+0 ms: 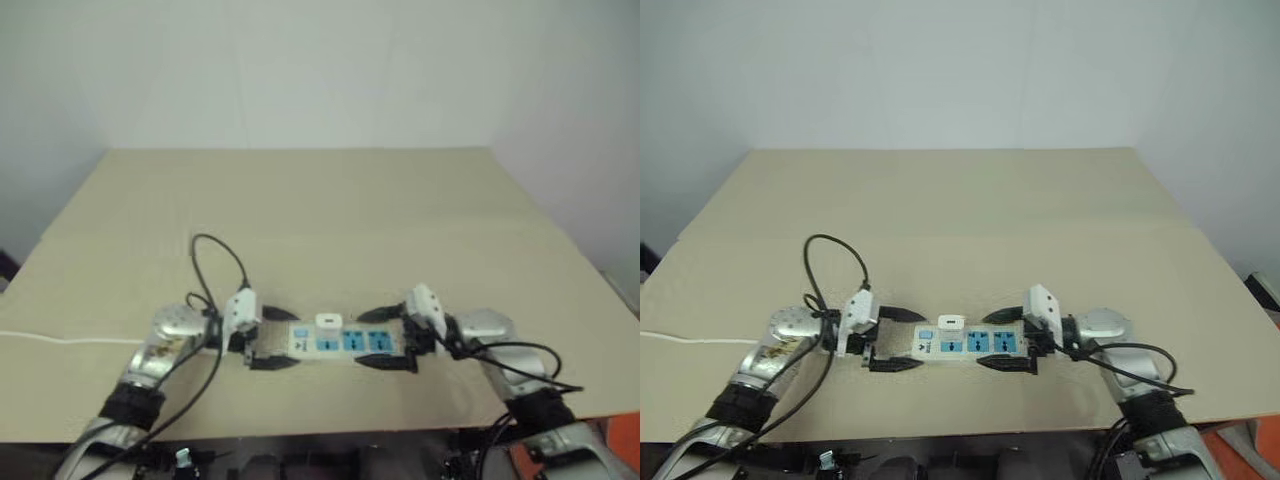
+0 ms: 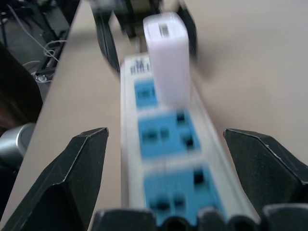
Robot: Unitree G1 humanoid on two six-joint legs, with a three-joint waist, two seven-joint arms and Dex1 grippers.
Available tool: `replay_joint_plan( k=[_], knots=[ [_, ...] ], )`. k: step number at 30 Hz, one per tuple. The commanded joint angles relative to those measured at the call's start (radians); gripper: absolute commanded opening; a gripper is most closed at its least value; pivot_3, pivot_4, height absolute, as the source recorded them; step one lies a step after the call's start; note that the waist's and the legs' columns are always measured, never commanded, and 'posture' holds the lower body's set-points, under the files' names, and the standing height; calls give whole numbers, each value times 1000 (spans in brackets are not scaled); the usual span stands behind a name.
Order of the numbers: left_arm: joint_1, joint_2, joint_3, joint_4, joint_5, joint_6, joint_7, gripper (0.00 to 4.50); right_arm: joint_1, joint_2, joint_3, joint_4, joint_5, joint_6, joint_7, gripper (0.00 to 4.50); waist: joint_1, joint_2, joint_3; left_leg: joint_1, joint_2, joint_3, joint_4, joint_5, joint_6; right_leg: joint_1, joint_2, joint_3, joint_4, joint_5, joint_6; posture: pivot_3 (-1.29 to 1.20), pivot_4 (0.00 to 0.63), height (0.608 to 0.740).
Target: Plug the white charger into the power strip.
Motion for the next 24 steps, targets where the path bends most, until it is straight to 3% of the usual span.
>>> replay_joint_plan(
  k=[1, 6, 13, 24],
  knots=[
    [26, 49, 83, -125, -82, 65, 0, 4471, -4, -62, -109, -117, 83, 44, 6, 4500, -1, 4, 5, -1, 0, 0, 0, 0, 0, -1, 0, 0, 0, 0, 0, 0, 150, 740],
    [114, 196, 215, -281, -202, 198, -32, 4471, 21, -204, -264, -176, 169, 114, 28, 4500, -4, 6, 9, -14, 0, 0, 0, 0, 0, -17, 0, 1, 3, 0, 0, 0, 150, 740],
    [195, 299, 340, -328, -241, 238, -29, 4471, 76, -311, -385, -181, 196, 138, 34, 4500, -1, 6, 11, -14, 0, 2, 0, 0, 0, -16, 0, 1, 1, -1, 0, 0, 150, 740],
    [247, 331, 365, -378, -246, 287, 2, 4471, 163, -339, -424, -284, 201, 201, -32, 4500, -2, 6, 13, -14, 0, 2, 0, 0, 0, -16, 0, 1, 1, -1, 0, 0, 150, 740]
  ],
)
